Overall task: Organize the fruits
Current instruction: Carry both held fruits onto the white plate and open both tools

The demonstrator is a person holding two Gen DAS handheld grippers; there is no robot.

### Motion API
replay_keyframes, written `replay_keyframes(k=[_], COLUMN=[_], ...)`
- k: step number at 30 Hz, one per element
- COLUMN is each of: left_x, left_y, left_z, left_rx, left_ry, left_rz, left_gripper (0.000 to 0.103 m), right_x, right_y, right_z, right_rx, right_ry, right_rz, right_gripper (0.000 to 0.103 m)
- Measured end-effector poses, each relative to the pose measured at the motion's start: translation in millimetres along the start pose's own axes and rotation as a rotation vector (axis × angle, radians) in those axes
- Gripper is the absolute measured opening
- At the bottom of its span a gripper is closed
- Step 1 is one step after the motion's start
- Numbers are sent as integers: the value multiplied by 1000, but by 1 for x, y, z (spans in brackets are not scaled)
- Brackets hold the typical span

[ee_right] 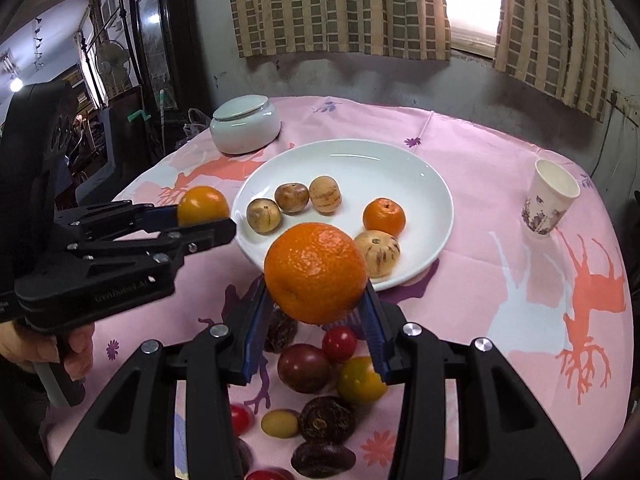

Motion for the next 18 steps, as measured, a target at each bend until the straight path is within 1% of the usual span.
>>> replay_keyframes(k=[2, 5, 9, 12, 15, 18], left_x=[10, 24, 38, 40, 43, 46], left_y=[3, 5, 3, 3, 4, 5], left_z=[-4, -13, -22, -21, -20, -23], left_rx=[8, -5, -40, -50, -44, -79], left_ry=[14, 30, 36, 22, 35, 36], left_rz=[-7, -19, -37, -27, -27, -18], left_gripper=[40, 40, 40, 40, 38, 39], right_x=[10, 24, 45, 57, 66, 74], right_y=[6, 15, 26, 29, 30, 30], right_z=[-3, -2, 14, 20, 20, 25], right_rx=[-6, -23, 35, 69, 93, 153], right_ry=[0, -38, -82, -70, -49, -36], right_rz=[-5, -7, -21, -38, -54, -71], right_gripper=[44, 44, 44, 44, 44, 46])
Point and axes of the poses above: each gripper's, at about its wrist camera, not at the fingertips, and x roughly the way its jaws point, z to its right, y to its top, the point moved 10 cm from there along x, roughly the way its jaws point, and after that the axes turned 3 degrees about x, right-handed, at the moved point
